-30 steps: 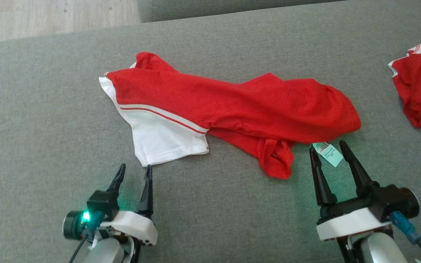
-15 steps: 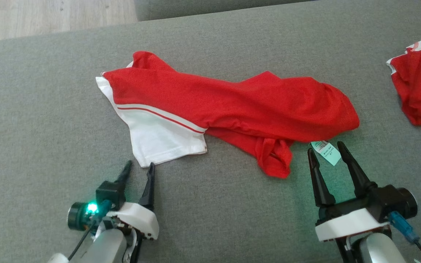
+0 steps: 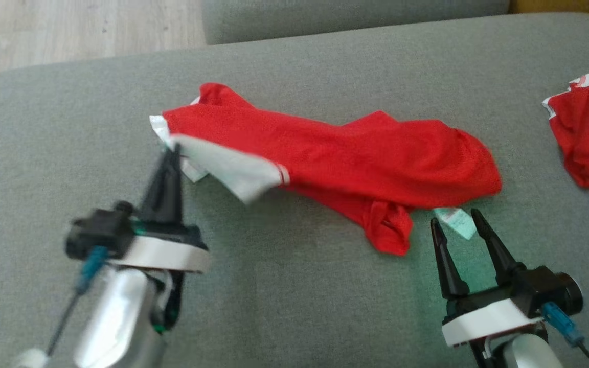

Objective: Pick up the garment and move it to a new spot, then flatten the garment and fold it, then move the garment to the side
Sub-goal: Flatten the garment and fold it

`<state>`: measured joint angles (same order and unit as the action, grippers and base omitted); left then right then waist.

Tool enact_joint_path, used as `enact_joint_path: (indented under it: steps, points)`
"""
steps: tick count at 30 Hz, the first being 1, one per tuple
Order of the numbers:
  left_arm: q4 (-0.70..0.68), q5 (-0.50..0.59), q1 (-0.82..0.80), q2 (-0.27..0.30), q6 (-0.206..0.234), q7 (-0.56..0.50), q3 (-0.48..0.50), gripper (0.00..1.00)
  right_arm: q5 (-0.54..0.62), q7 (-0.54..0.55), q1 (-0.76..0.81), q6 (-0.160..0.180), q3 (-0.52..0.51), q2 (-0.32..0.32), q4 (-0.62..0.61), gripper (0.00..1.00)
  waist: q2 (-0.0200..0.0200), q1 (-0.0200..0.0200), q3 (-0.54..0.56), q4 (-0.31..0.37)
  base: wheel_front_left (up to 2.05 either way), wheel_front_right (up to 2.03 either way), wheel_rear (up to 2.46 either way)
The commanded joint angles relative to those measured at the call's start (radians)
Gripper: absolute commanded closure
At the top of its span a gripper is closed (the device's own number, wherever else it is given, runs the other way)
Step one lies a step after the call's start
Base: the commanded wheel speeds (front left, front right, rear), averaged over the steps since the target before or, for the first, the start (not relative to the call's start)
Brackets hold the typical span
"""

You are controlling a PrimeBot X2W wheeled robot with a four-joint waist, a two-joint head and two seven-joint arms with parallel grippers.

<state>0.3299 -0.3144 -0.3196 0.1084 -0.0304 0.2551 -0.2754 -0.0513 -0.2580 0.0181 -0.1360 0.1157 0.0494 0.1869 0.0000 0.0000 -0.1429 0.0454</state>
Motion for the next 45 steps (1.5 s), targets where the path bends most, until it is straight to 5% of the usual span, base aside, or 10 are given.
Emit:
enact_joint_path:
  steps: [1, 9, 14, 31, 32, 33, 35, 39, 45]
  points:
    - [-0.066, 0.001, -0.014, 0.02, -0.008, 0.007, 0.06, 1.0, 0.006, -0.004, -0.004, 0.005, 0.022, 0.01, -0.028, 0.0, 0.0, 0.0, 0.008, -0.004, 0.0, 0.0, 0.0]
    - [-0.318, -0.031, 0.01, 0.045, -0.041, 0.007, 0.226, 1.0, -0.003, -0.004, 0.02, 0.005, 0.034, 0.007, -0.006, 0.0, 0.0, 0.0, 0.036, -0.016, 0.0, 0.0, 0.0]
    - [-0.313, -0.027, 0.019, 0.09, -0.046, -0.009, 0.239, 1.0, -0.045, -0.004, 0.034, 0.005, 0.119, 0.035, 0.07, 0.0, 0.0, 0.0, 0.038, -0.029, 0.0, 0.0, 0.0]
    - [-0.292, -0.018, -0.002, 0.082, -0.039, -0.007, 0.205, 1.0, -0.204, -0.004, -0.082, 0.005, 0.267, 0.068, 0.272, 0.0, 0.0, 0.0, 0.013, -0.065, 0.0, 0.0, 0.0]
    - [-0.29, -0.017, -0.004, 0.081, -0.039, -0.006, 0.203, 1.0, -0.218, -0.004, -0.092, 0.005, 0.275, 0.068, 0.281, 0.14, 0.0, 0.0, 0.013, -0.068, 0.0, 0.0, 0.0]
    - [-0.289, -0.017, -0.006, 0.08, -0.039, -0.006, 0.2, 1.0, -0.229, -0.004, -0.101, 0.005, 0.28, 0.07, 0.289, 0.53, 0.0, 0.0, 0.013, -0.07, 0.0, 0.0, 0.0]
    - [-0.288, -0.017, -0.01, 0.081, -0.039, -0.007, 0.196, 1.0, -0.239, -0.004, -0.117, 0.005, 0.291, 0.078, 0.289, 1.0, 0.0, 0.0, 0.014, -0.075, 0.0, 0.0, 0.0]
    - [-0.297, -0.015, -0.018, 0.089, -0.038, -0.008, 0.195, 1.0, -0.209, -0.004, -0.125, 0.005, 0.237, 0.09, 0.219, 1.0, 0.0, 0.0, 0.02, -0.077, 0.0, 0.0, 0.0]
    - [-0.395, -0.045, -0.022, 0.105, -0.051, -0.013, 0.201, 1.0, -0.2, -0.004, -0.087, 0.005, 0.071, 0.087, -0.066, 1.0, 0.0, 0.0, 0.047, -0.064, 0.0, 0.0, 0.0]
